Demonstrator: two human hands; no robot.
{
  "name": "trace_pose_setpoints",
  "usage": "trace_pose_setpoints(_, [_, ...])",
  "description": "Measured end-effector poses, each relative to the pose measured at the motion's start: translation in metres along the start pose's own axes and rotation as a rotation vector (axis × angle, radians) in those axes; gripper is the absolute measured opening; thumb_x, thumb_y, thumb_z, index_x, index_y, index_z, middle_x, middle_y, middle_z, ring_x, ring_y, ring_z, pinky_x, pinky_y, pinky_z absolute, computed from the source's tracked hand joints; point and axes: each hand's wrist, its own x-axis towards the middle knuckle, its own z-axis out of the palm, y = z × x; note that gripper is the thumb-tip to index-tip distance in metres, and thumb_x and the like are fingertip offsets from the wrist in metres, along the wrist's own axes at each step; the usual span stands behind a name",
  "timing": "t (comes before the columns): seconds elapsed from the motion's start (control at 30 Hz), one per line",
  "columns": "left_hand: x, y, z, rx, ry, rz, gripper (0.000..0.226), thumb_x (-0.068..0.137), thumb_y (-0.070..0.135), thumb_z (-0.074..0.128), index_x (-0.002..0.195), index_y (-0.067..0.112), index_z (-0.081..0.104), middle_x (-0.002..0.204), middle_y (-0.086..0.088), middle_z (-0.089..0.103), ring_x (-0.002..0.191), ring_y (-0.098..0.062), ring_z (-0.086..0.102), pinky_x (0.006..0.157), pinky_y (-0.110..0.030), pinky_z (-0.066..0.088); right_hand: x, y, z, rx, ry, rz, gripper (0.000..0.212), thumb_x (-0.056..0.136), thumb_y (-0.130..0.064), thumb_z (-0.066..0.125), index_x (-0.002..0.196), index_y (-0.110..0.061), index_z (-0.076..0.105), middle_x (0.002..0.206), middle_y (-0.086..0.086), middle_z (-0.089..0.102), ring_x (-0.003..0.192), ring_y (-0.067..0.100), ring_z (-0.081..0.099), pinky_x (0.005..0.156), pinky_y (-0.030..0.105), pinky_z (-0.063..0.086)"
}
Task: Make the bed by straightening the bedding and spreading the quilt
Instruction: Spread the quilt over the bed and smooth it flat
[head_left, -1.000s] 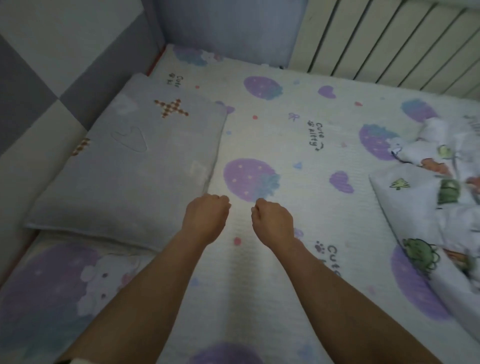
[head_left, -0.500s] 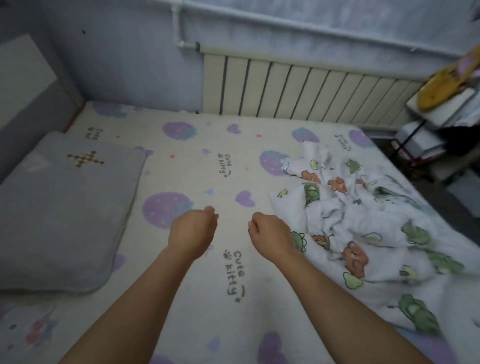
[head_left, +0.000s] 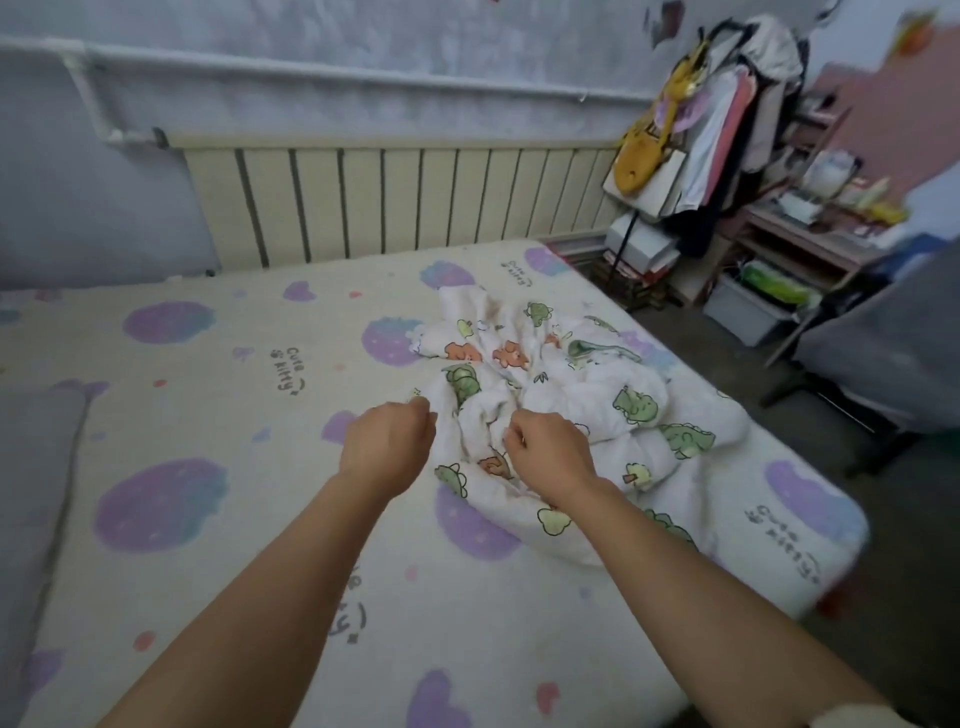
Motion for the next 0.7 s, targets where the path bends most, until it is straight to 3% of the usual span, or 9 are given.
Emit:
trace_pose_setpoints(0.17, [0.076, 0.067, 0.056, 0.018, -0.06, -0.005, 0.025, 0.101, 0.033, 0.032, 0.084, 0.016, 0.039, 0.09, -0.01, 0.063, 0.083, -0.033, 0.059, 0.062, -0.031, 0.034, 0.059, 0.102, 0.002, -0.034, -0.01, 0.057, 0.022, 0.095, -0.023, 0.041, 0.082, -0.011, 0.052, 0.076, 0.008, 0.057, 0.069, 0.027, 0.047, 0.056, 0.031, 0.03])
trace_pose_setpoints(0.37, [0.179, 0.127, 0.149, -0.02, -0.19, -0.093, 0.025, 0.1, 0.03, 0.033, 0.09, 0.014, 0.049, 0.094, -0.009, 0.063, 0.086, -0.031, 0.058, 0.064, -0.03, 0.037, 0.154, 0.221, 0.034, -0.015, -0.103, 0.054, 0.021, 0.095, -0.022, 0.042, 0.08, -0.011, 0.052, 0.086, 0.011, 0.064, 0.073, 0.028, 0.054, 0.058, 0.03, 0.035])
trace_pose_setpoints(0.5, [0.244, 0.148, 0.213, -0.027, -0.203, -0.111, 0.022, 0.098, 0.023, 0.035, 0.099, 0.012, 0.054, 0.095, -0.007, 0.064, 0.085, -0.029, 0.058, 0.064, -0.033, 0.044, 0.223, 0.29, 0.067, -0.07, -0.147, 0.022, 0.02, 0.095, -0.021, 0.041, 0.09, -0.01, 0.057, 0.092, 0.008, 0.064, 0.085, 0.029, 0.059, 0.063, 0.03, 0.037])
trace_pose_setpoints(0.6, [0.279, 0.153, 0.256, -0.004, -0.236, -0.137, 0.026, 0.097, 0.024, 0.039, 0.115, 0.013, 0.056, 0.109, -0.007, 0.061, 0.098, -0.028, 0.056, 0.071, -0.034, 0.043, 0.265, 0.33, 0.102, -0.098, -0.227, -0.006, 0.022, 0.095, -0.026, 0.047, 0.108, -0.013, 0.058, 0.108, 0.006, 0.062, 0.103, 0.027, 0.055, 0.08, 0.035, 0.043])
trace_pose_setpoints(0.7, [0.303, 0.149, 0.288, 0.045, -0.304, -0.162, 0.041, 0.097, 0.028, 0.043, 0.136, 0.017, 0.044, 0.129, -0.006, 0.052, 0.116, -0.026, 0.048, 0.087, -0.038, 0.043, 0.288, 0.354, 0.135, -0.136, -0.405, -0.03, 0.053, 0.089, -0.042, 0.058, 0.134, -0.019, 0.043, 0.138, 0.004, 0.045, 0.128, 0.025, 0.039, 0.102, 0.039, 0.032])
